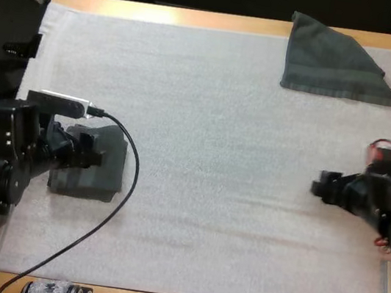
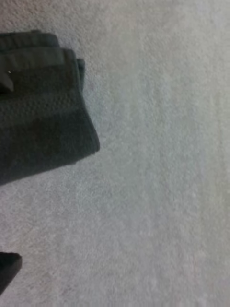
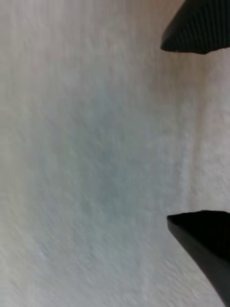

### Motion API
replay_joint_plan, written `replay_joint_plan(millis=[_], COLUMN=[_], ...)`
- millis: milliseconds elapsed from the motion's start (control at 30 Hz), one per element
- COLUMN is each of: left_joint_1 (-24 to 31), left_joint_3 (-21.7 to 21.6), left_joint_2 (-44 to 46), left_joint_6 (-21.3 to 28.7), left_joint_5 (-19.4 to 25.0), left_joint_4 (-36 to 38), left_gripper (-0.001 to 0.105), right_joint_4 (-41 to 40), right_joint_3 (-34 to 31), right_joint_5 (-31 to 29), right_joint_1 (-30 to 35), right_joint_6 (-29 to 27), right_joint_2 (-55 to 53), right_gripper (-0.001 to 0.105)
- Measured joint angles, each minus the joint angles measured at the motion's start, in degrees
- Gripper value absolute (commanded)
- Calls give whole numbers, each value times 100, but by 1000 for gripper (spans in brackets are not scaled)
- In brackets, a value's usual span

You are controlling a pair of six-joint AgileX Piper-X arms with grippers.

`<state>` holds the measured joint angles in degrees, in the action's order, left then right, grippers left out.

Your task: Pick towel from pile, fold and stack

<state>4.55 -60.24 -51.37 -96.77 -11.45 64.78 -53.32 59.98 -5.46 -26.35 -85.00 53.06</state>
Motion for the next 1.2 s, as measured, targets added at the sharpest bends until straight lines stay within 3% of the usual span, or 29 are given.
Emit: replay_joint_plan(millis=[400, 567, 867, 1200], left_joint_1=[-206, -206, -206, -206], left_joint_3=[0, 0, 0, 0], left_joint_2=[185, 325, 648, 1751], left_joint_6=[0, 25, 25, 25], left_joint_5=[0, 0, 0, 0], left_joint_4=[95, 111, 157, 285], left_gripper=[62, 62, 62, 62], right_joint_4=[-453, -750, -891, -1176], right_joint_3=[0, 0, 0, 0], right_joint_5=[138, 138, 111, 114], right_joint_1=[2044, 2588, 2510, 2488], right_joint_6=[-784, -1188, -1636, -1743], right_joint_2=[-291, -763, -1275, -2454], right_gripper=[66, 66, 66, 66])
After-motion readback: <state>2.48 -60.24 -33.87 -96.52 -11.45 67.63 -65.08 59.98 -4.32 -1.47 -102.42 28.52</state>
